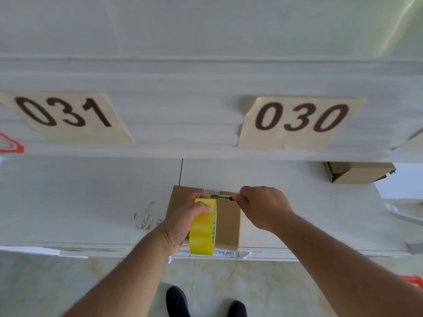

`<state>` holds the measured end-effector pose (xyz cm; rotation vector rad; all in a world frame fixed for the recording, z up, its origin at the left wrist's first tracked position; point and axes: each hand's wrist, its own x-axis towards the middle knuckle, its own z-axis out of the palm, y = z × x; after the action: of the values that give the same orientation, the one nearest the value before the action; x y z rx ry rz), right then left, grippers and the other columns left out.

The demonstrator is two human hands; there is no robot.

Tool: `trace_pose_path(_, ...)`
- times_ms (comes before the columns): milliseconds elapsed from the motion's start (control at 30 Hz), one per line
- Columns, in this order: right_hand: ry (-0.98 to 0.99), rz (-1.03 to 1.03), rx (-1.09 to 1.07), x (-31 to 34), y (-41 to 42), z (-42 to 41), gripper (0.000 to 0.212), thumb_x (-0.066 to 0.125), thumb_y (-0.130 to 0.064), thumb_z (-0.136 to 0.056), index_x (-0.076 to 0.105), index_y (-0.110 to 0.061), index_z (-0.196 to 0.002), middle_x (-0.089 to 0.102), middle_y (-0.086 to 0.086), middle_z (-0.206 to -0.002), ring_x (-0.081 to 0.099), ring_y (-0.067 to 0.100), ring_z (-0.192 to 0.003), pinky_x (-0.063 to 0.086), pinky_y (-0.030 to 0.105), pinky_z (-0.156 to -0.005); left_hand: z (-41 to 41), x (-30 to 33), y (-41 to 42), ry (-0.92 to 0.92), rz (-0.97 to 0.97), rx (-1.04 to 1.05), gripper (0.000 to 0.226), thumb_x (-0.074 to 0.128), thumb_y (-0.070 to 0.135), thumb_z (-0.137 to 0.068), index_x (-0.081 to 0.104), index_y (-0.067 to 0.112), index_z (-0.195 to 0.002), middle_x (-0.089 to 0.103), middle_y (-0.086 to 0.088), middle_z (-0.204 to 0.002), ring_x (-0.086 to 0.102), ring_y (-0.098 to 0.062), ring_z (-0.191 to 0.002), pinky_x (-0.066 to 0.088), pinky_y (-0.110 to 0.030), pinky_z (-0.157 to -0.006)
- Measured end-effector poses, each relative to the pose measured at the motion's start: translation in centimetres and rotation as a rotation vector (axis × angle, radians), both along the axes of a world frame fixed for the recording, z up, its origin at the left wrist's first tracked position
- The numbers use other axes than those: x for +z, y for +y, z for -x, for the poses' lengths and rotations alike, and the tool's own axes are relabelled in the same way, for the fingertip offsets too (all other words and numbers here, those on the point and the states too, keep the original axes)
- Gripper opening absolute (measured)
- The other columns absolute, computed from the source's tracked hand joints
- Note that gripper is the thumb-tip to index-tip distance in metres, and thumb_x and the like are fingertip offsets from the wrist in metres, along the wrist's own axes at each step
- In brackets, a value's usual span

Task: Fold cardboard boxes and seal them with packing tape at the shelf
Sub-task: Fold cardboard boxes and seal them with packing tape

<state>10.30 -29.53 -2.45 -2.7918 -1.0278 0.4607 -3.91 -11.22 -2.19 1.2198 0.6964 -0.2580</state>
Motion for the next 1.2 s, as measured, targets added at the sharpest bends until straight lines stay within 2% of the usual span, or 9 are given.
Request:
trace_pose_path(100,-0.008,0.004,0.019,-0.4,0.1,0.0,0.048,0.027,-0.061,-0.107,0.044,-0.025,-0.081,0.054,-0.007,-0.071,0.053,0.027,-0.073,0.037,0.034,-0.064,0.2,-0.3,0.1,-0.008,0.03,0.003,0.051,0.074,0.035,-0.062,0.067,0.027,-0.112,0.069,-0.015,-0.099,0.065,-0.033,-0.093,0.05,-0.05,-0.084)
trace_pose_path(267,-0.03,0.032,0.085,-0.5,0.8,0.5,0.044,0.025,-0.059,-0.108,0.045,-0.027,-0.087,0.063,-0.004,-0.081,0.06,0.029,-0.079,0.037,0.034,-0.065,0.4,-0.7,0.1,-0.015,0.037,0.031,0.042,0.068,0.031,-0.07,0.067,0.026,-0.112,0.07,-0.015,-0.099,0.066,-0.033,-0.091,0.051,-0.05,-0.083)
trace_pose_path(367,-0.072,0.067,0.165,-0.2,1.0,0.7,0.04,0.023,-0.055,-0.11,0.046,-0.027,-0.093,0.058,-0.004,-0.078,0.055,0.028,-0.073,0.038,0.034,-0.065,0.4,-0.7,0.0,-0.018,0.043,0.05,0.047,0.071,0.033,-0.065,0.068,0.025,-0.111,0.069,-0.016,-0.1,0.065,-0.034,-0.092,0.049,-0.052,-0.084)
trace_pose_path(600,-0.143,0.11,0.251,0.2,0.3,0.6,0.044,0.02,-0.052,-0.111,0.053,-0.024,-0.103,0.069,0.001,-0.088,0.066,0.031,-0.081,0.035,0.035,-0.064,0.8,-0.7,-0.2,-0.027,0.051,0.066,0.044,0.068,0.028,-0.068,0.068,0.025,-0.112,0.068,-0.019,-0.103,0.064,-0.036,-0.095,0.049,-0.052,-0.085)
trace_pose_path(767,-0.113,0.143,0.284,0.4,1.3,1.0,0.037,0.025,-0.051,-0.111,0.05,-0.026,-0.098,0.069,0.002,-0.088,0.065,0.032,-0.08,0.035,0.034,-0.065,0.7,-0.3,-0.5,-0.041,0.024,0.042,0.059,0.074,0.037,-0.052,0.068,0.028,-0.11,0.067,-0.017,-0.101,0.064,-0.034,-0.092,0.051,-0.05,-0.082)
trace_pose_path(900,-0.089,0.068,0.074,0.2,-0.9,1.3,0.04,0.029,-0.055,-0.109,0.049,-0.024,-0.092,0.067,-0.001,-0.083,0.062,0.032,-0.079,0.035,0.034,-0.064,0.8,-0.4,-0.4,-0.064,0.023,0.038,0.055,0.073,0.037,-0.053,0.069,0.029,-0.107,0.066,-0.015,-0.1,0.064,-0.034,-0.092,0.051,-0.051,-0.081)
trace_pose_path(1033,-0.032,0.055,-0.33,-1.6,-7.0,0.8,0.044,0.027,-0.055,-0.108,0.045,-0.024,-0.083,0.055,-0.007,-0.067,0.058,0.028,-0.07,0.04,0.034,-0.06,1.6,-0.9,-0.2,-0.092,-0.073,0.009,0.058,0.073,0.043,-0.055,0.067,0.033,-0.111,0.066,-0.021,-0.109,0.065,-0.042,-0.097,0.054,-0.059,-0.087)
trace_pose_path(1133,0.083,0.125,-0.444,-4.8,-9.0,0.5,0.04,0.027,-0.043,-0.11,0.047,-0.023,-0.083,0.056,-0.006,-0.074,0.054,0.024,-0.071,0.047,0.036,-0.065,2.2,-0.8,-0.9,-0.139,-0.181,0.009,0.059,0.072,0.046,-0.055,0.066,0.035,-0.112,0.066,-0.019,-0.115,0.069,-0.035,-0.097,0.057,-0.057,-0.085)
trace_pose_path(1200,0.19,0.134,-0.468,-6.4,-9.0,0.3,0.034,0.032,-0.032,-0.109,0.053,-0.023,-0.084,0.061,-0.001,-0.086,0.057,0.027,-0.086,0.052,0.039,-0.078,2.3,-0.8,-1.2,-0.152,-0.209,0.026,0.059,0.071,0.047,-0.054,0.066,0.035,-0.112,0.066,-0.017,-0.114,0.069,-0.032,-0.096,0.058,-0.055,-0.083)
